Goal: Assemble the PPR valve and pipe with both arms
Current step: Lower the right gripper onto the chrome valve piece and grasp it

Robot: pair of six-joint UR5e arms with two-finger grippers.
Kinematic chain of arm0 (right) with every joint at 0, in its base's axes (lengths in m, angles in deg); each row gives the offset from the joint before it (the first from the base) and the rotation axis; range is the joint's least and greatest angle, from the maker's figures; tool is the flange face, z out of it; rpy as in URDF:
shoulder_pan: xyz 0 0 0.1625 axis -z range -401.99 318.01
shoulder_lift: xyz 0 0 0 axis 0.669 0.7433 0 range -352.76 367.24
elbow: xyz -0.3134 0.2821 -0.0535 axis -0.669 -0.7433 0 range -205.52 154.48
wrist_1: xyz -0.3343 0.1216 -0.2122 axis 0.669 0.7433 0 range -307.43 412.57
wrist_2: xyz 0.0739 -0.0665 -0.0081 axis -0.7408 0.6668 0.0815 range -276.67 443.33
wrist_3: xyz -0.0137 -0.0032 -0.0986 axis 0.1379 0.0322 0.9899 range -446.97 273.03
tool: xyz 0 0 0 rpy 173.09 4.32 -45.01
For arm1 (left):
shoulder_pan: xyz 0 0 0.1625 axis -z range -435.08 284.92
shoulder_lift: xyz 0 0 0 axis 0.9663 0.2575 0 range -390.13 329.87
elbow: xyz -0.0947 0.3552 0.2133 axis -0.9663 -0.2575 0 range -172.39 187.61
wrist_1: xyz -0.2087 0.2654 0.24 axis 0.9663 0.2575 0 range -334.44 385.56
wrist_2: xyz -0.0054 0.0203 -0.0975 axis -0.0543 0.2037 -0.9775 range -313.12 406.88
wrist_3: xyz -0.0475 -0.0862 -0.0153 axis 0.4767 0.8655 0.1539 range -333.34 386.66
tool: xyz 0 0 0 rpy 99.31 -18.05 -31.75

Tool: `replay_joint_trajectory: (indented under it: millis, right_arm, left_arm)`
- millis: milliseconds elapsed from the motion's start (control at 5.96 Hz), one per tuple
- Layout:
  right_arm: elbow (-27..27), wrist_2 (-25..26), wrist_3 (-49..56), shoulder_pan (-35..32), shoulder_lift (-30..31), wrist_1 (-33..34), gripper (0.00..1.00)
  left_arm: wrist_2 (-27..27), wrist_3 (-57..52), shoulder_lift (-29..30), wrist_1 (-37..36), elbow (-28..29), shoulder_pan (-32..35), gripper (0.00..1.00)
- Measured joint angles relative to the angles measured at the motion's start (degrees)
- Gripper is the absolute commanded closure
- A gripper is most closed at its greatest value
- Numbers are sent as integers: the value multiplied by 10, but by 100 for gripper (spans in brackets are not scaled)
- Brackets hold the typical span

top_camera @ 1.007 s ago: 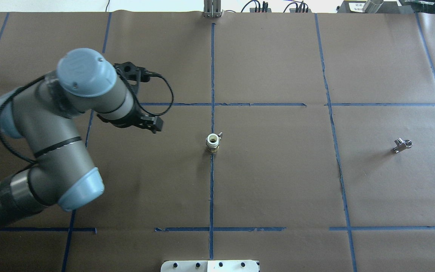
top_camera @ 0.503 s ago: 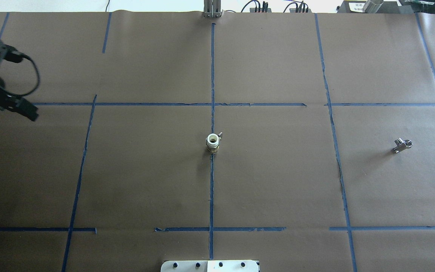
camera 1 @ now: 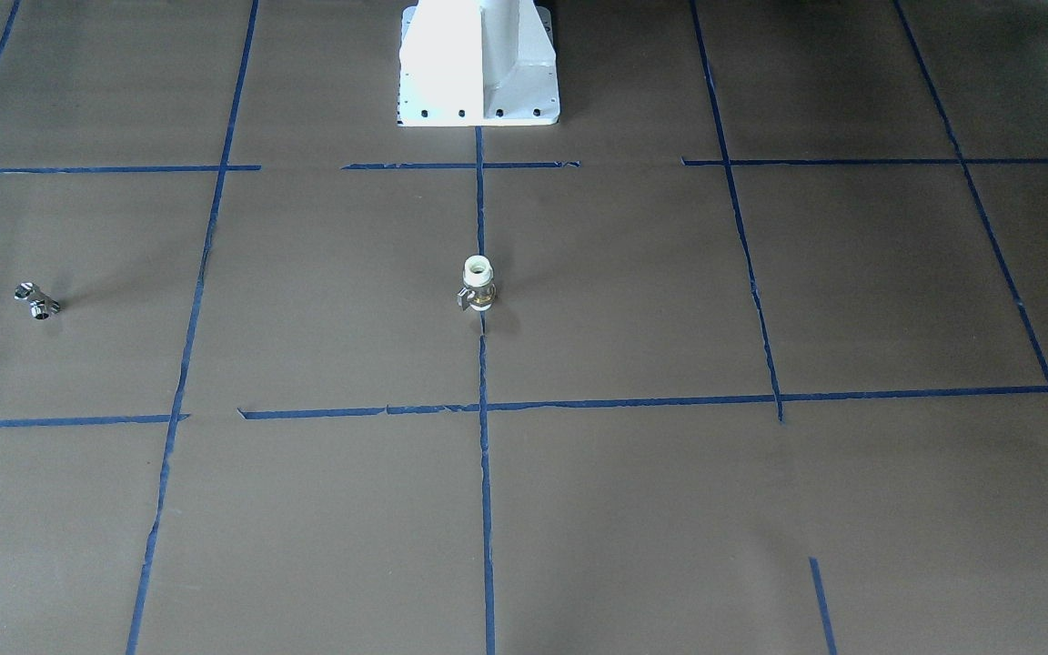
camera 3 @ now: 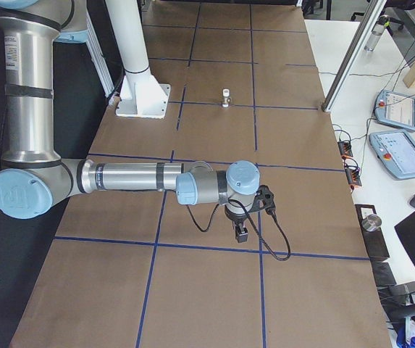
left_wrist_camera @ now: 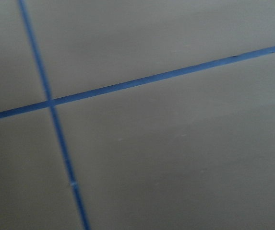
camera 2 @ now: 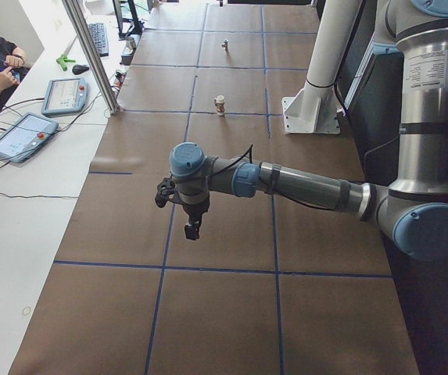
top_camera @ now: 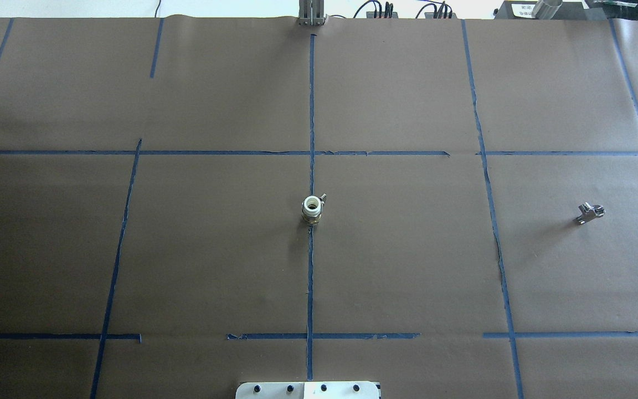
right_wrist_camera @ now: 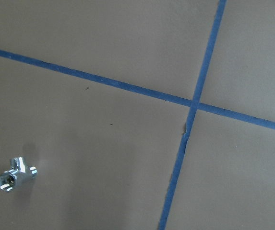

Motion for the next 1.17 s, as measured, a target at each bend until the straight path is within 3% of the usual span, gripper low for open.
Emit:
replay_joint_trajectory:
  millis: [336, 839, 1174]
  right_arm:
    - [35, 12, -127, 59, -3, -17, 0]
    - [38, 67, -355, 190, 6, -165, 0]
    - [37, 104, -413, 248, 18, -213, 0]
  left_arm:
    - [0, -11, -40, 5, 16, 14, 0]
    - [1, -11, -42, 8, 11, 14, 0]
    - [1, -10, -42, 8, 10, 15, 0]
